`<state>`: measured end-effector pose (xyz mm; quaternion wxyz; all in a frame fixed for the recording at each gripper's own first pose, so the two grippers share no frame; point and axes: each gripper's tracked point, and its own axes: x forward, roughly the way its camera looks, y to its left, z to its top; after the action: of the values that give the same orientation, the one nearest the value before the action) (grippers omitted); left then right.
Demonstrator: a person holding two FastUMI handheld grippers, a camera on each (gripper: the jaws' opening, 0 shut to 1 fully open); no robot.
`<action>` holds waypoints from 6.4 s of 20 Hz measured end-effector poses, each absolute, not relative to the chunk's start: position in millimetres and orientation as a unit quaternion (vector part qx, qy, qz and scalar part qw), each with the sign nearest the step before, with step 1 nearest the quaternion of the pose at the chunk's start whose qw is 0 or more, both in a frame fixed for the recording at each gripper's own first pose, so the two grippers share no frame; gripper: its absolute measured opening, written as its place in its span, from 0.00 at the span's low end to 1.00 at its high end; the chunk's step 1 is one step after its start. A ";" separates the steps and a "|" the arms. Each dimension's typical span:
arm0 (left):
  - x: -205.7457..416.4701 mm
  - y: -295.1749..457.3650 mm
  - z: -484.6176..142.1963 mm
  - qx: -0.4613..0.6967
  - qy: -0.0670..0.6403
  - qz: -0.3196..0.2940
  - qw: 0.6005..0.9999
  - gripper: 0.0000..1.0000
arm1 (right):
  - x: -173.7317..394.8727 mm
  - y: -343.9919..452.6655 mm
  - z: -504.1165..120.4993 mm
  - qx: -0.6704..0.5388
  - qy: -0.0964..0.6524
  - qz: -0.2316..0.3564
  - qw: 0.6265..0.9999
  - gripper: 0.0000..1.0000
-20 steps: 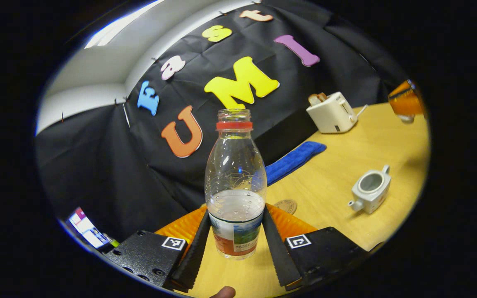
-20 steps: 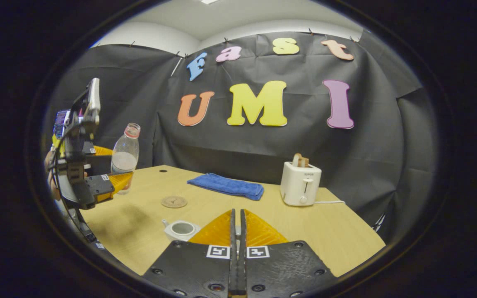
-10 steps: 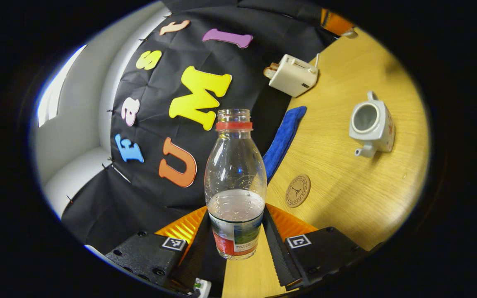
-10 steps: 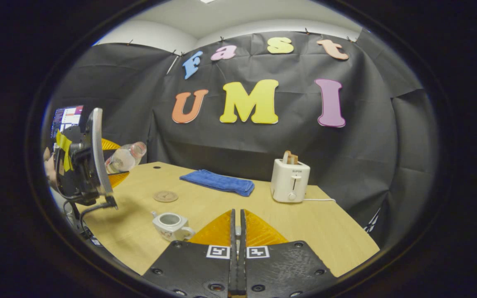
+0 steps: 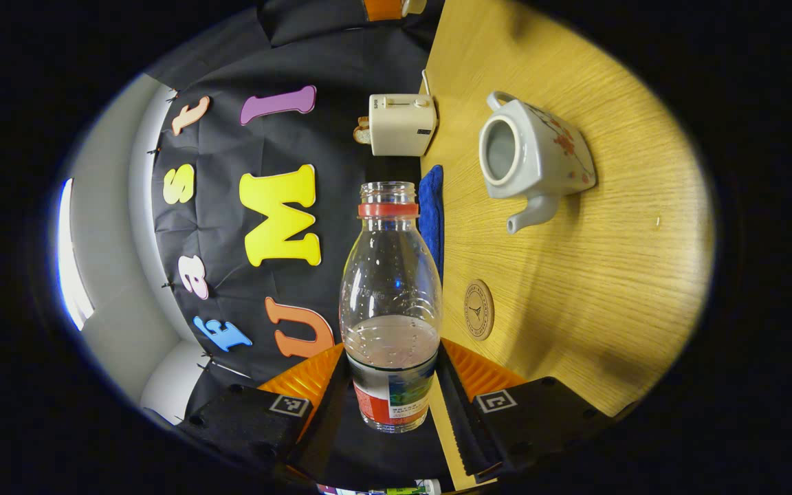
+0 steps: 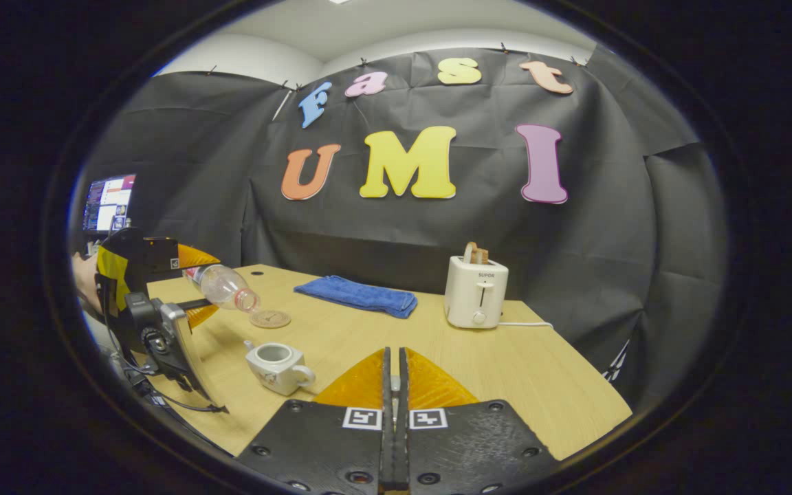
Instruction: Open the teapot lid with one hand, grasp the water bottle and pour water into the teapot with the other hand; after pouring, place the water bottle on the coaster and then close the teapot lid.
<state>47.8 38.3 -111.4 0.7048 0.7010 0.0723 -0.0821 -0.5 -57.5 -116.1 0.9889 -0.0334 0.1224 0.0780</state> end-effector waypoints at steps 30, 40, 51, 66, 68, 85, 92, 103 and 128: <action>55.4 13.2 -85.8 0.804 0.015 -0.079 0.589 0.73 | -5.7 -64.3 -129.1 -0.019 0.131 0.076 0.988 0.00; 49.4 8.6 -85.3 0.824 0.023 -0.090 0.559 0.73 | -8.7 -63.2 -129.7 -0.004 0.136 0.085 0.987 0.00; 46.0 5.0 -79.6 0.842 0.038 -0.093 0.531 0.72 | -10.3 -61.8 -127.4 -0.001 0.132 0.090 0.987 0.00; 47.2 13.5 -91.8 0.804 0.083 -0.103 0.580 0.72 | -13.4 -60.3 -127.4 0.012 0.133 0.094 0.987 0.00; 45.8 17.1 -102.0 0.770 0.105 -0.114 0.619 0.72 | -15.1 -56.4 -129.5 0.028 0.141 0.101 0.984 0.00; 74.4 54.5 -70.6 0.139 0.150 -0.048 0.978 0.74 | -18.1 -22.7 -120.0 0.046 0.151 0.121 0.980 0.00; 118.7 39.1 -78.0 -0.004 0.121 -0.056 0.991 0.73 | -17.8 -32.3 -126.0 0.046 0.159 0.106 0.981 0.00; 180.5 44.5 -150.9 -0.045 0.168 -0.053 0.983 0.74 | -6.6 -46.6 -144.2 0.050 0.182 0.086 0.978 0.00; 117.4 59.1 -166.1 -0.059 0.249 -0.049 0.965 1.00 | -4.8 -9.0 -130.1 0.039 0.169 0.119 0.978 0.00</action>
<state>117.4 59.1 -166.1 0.9655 -0.0590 0.2489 -0.0493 -4.8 -9.0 -130.1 0.9776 0.0394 0.1690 0.1192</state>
